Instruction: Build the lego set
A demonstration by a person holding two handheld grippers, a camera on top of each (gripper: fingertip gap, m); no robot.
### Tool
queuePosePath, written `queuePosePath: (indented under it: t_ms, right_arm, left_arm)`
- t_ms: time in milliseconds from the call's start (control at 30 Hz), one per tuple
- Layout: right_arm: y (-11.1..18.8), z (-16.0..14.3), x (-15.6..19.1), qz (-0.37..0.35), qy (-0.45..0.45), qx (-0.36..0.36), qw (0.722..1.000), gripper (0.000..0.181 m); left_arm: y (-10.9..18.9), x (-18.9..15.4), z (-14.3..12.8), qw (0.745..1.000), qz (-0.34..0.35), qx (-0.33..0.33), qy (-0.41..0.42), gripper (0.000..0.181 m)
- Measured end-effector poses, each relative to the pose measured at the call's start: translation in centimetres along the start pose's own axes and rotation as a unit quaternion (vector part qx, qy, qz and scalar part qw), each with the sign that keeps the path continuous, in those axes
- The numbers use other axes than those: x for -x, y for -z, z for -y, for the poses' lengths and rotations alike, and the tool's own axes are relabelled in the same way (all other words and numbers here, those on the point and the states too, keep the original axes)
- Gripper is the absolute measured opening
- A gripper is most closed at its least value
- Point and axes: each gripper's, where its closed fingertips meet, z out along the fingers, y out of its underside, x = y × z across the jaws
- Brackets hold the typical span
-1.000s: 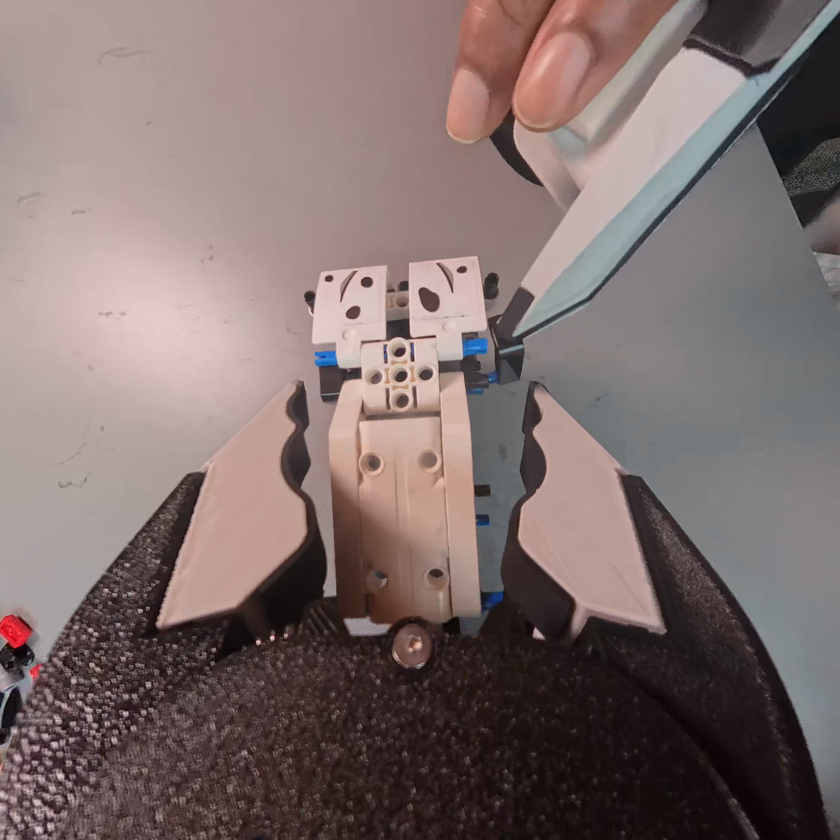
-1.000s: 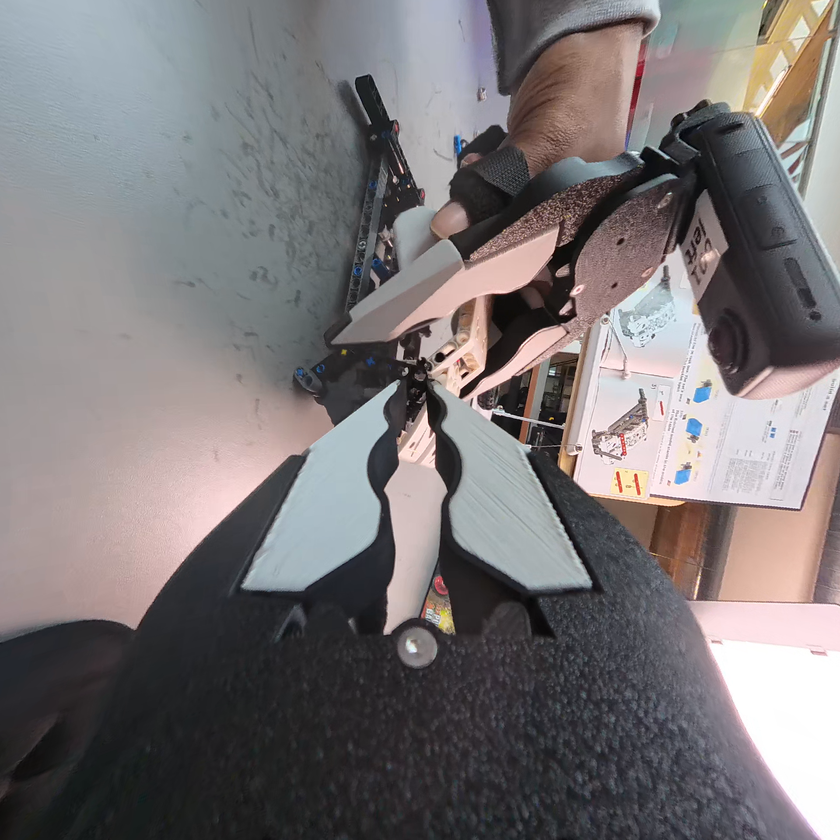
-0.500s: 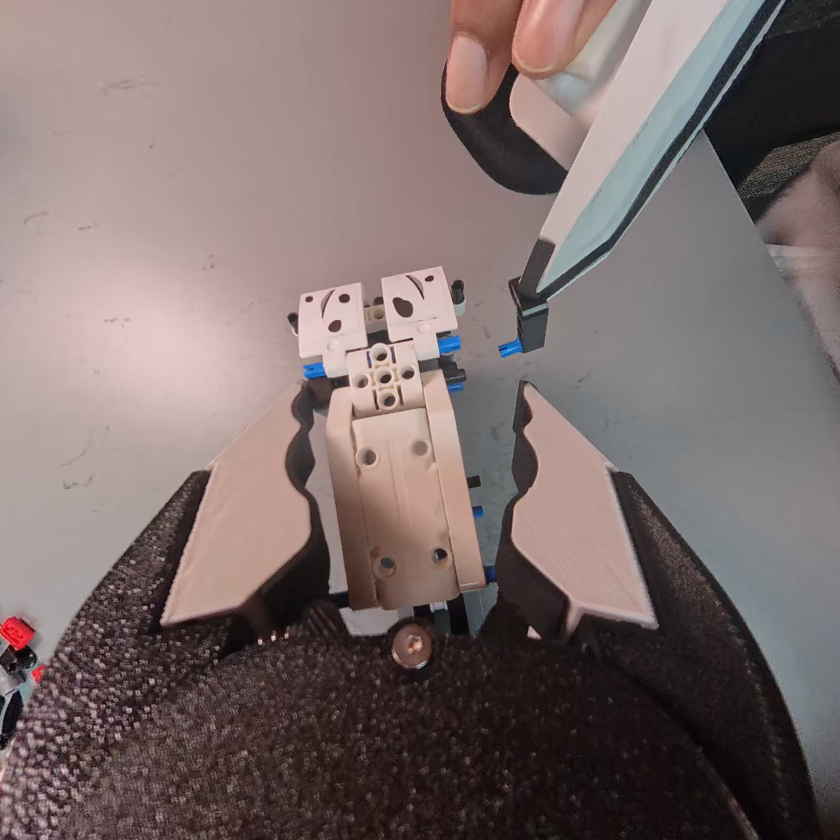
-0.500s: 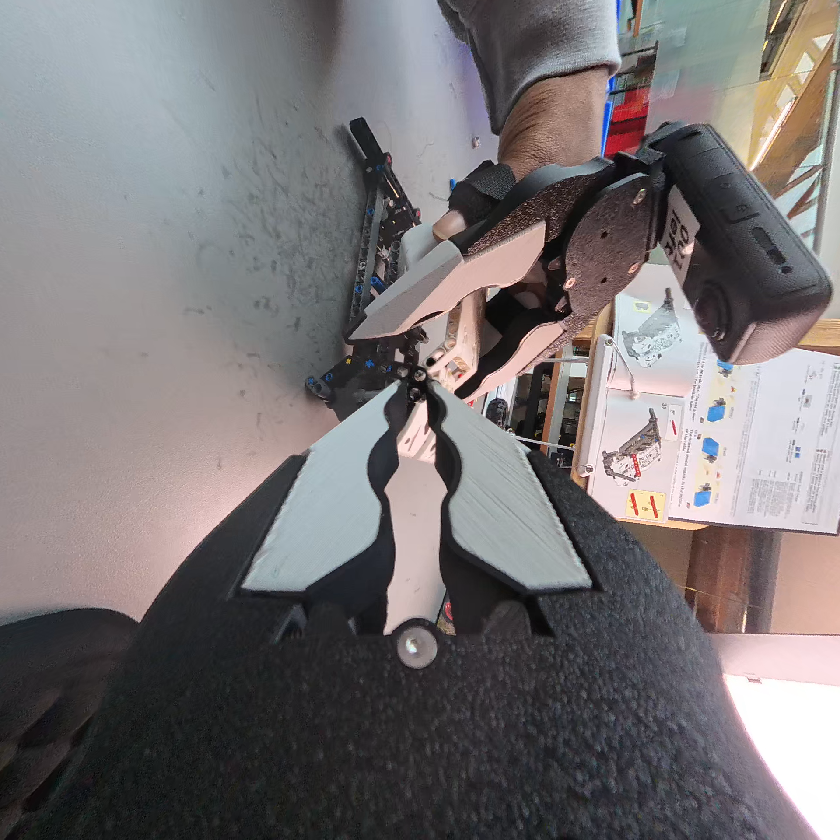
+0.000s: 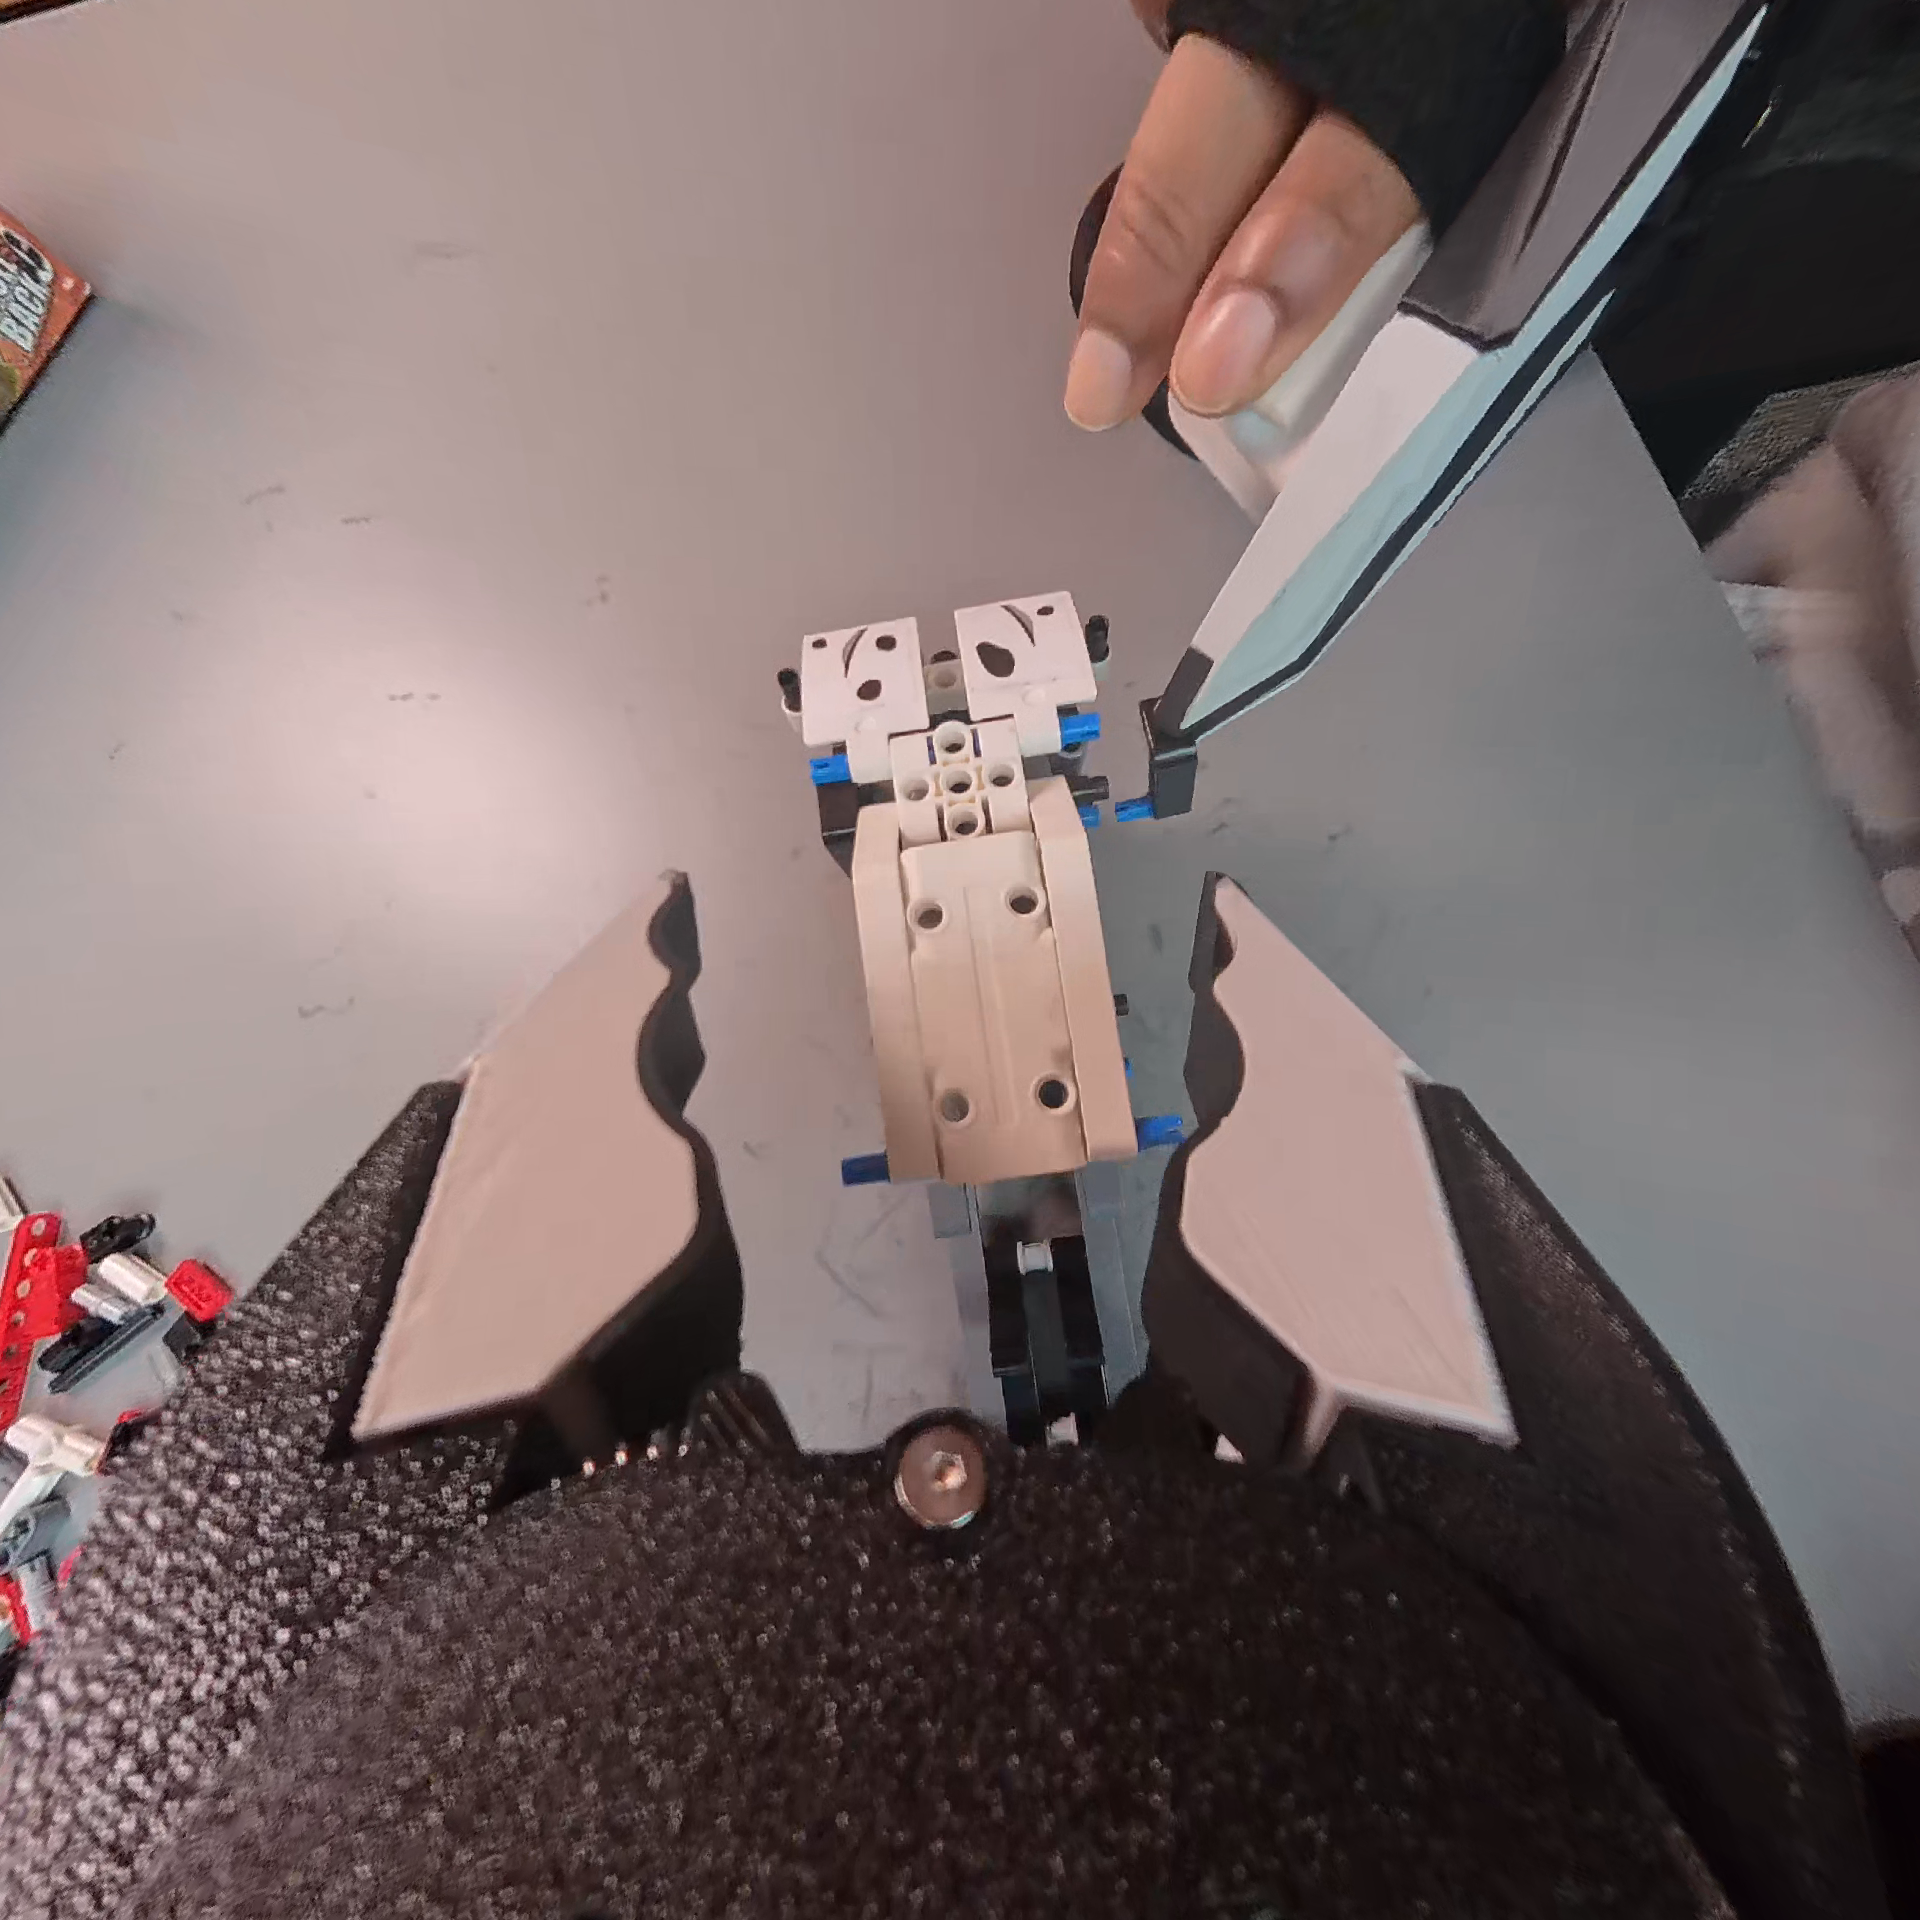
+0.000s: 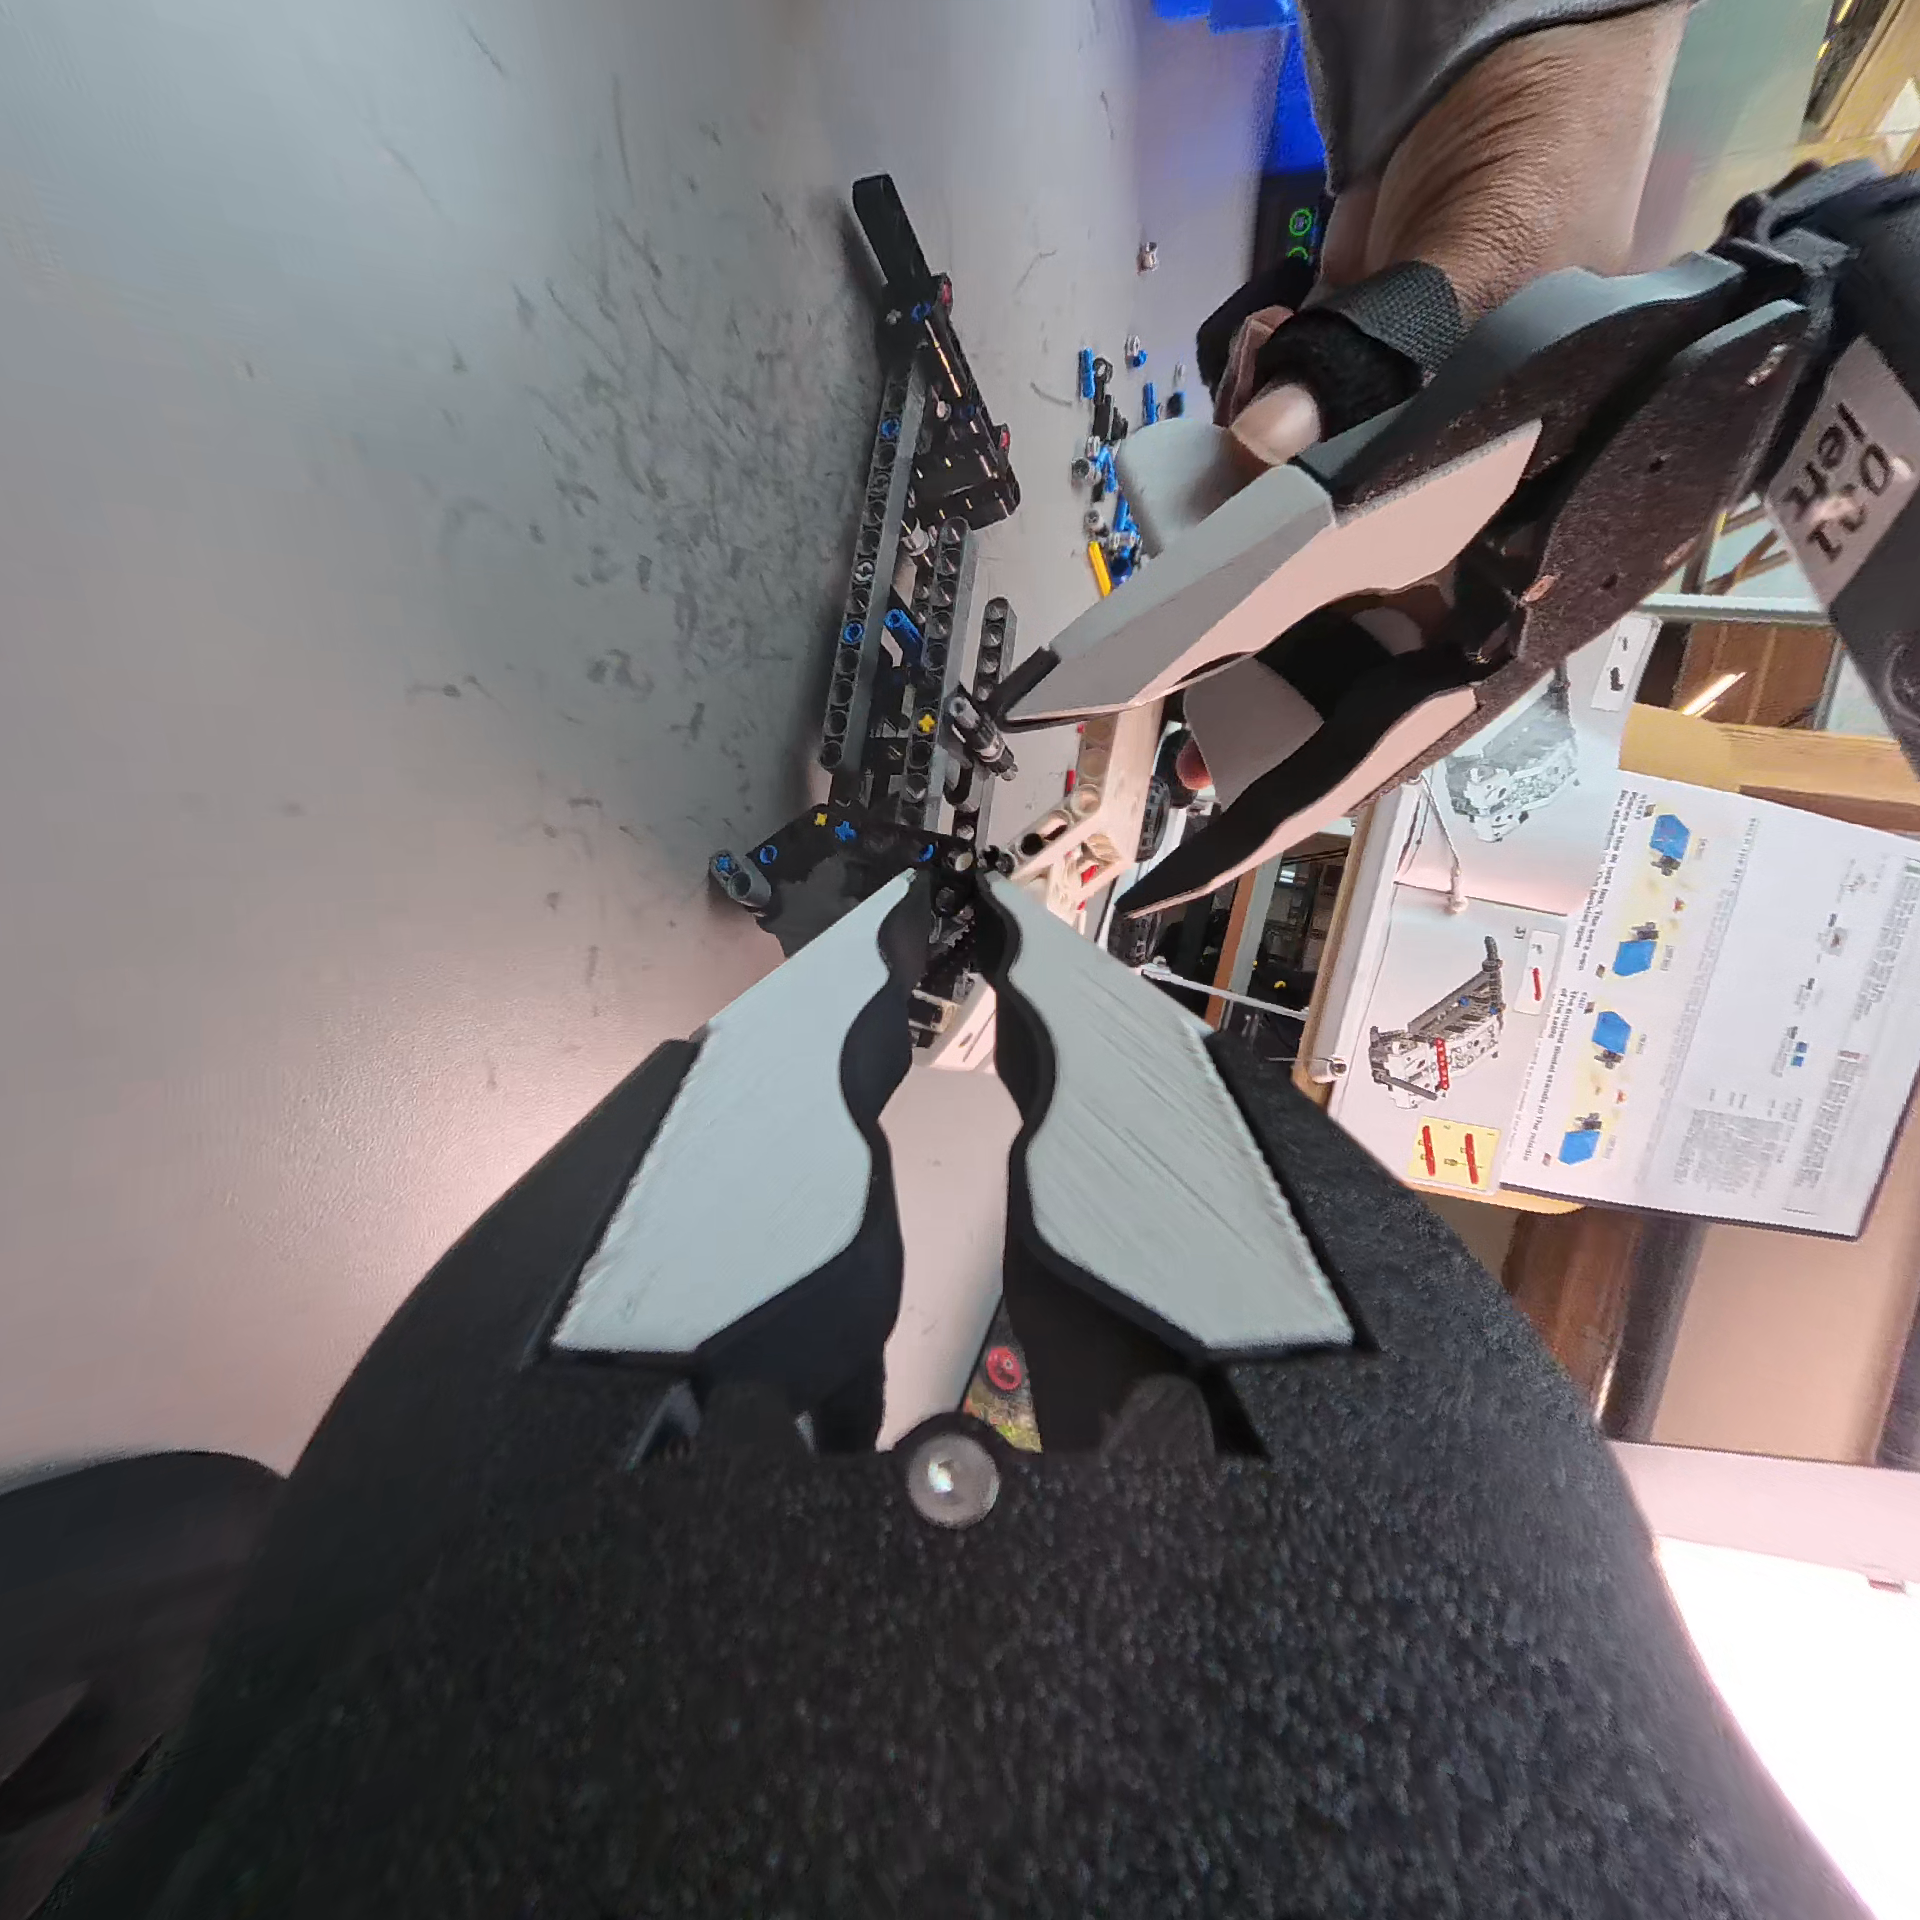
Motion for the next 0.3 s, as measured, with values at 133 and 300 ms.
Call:
queuePosePath:
  t_ms: [133, 300]
  right_arm:
    - [-0.7, -0.2, 0.2, -0.002, 0.036, 0.019, 0.999, 0.007]
    - [-1.0, -0.6, 0.0, -0.008, 0.056, 0.04, 0.998, 0.007]
  left_arm:
    - [-1.4, -0.2, -0.8, 0.999, 0.007, 0.038, -0.012, 0.095]
    - [-2.9, -0.8, -1.0, 0.998, 0.005, 0.058, -0.015, 0.096]
